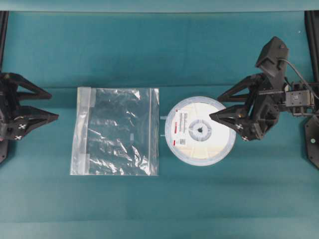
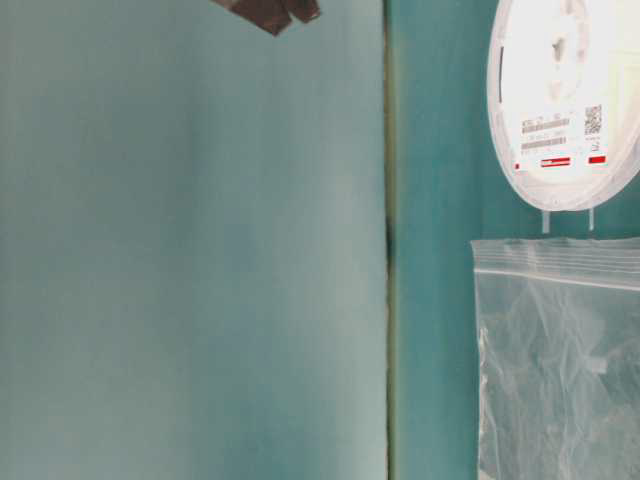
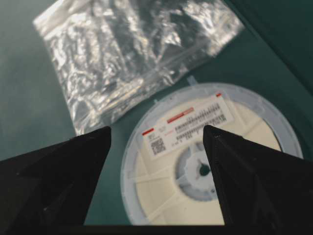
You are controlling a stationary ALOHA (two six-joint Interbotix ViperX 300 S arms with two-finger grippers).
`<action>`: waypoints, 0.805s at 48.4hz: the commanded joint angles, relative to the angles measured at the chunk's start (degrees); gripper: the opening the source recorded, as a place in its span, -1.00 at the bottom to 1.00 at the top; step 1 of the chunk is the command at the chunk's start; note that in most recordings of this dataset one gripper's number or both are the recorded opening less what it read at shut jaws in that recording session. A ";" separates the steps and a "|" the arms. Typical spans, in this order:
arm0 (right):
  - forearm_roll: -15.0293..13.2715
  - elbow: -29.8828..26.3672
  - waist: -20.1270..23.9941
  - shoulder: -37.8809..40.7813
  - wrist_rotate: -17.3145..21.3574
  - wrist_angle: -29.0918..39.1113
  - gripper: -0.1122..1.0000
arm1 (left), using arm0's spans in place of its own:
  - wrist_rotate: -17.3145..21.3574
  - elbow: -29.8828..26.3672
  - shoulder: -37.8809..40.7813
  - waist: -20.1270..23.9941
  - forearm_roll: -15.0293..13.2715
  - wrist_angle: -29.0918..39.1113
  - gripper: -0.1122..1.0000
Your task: Take out the reel from the clear zip bag.
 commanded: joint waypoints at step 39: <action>-10.99 5.80 4.48 -18.90 -0.62 4.75 0.78 | 10.55 -1.76 0.09 -3.43 0.18 -3.16 0.91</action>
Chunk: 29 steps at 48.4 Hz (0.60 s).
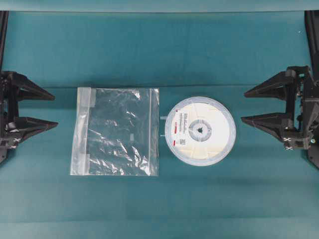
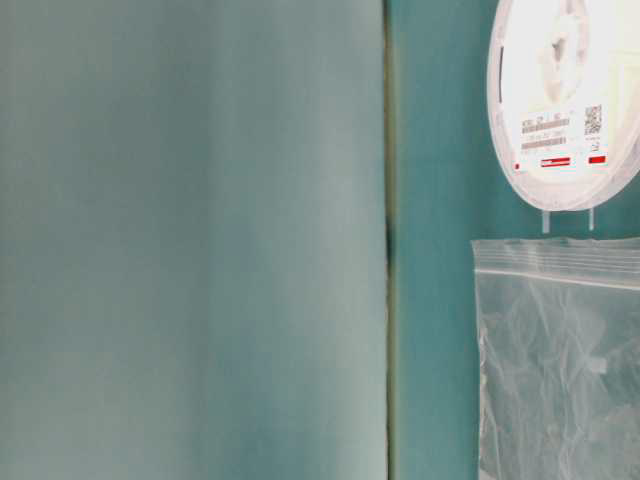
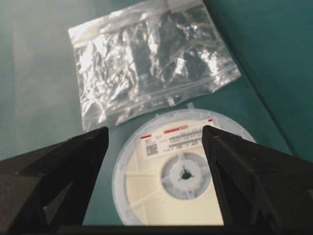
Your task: Take out the reel from the clear zip bag.
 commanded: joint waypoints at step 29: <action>-0.26 0.53 1.05 -0.09 -0.53 -0.18 0.78 | 0.26 -1.49 0.44 0.00 0.18 -2.64 0.87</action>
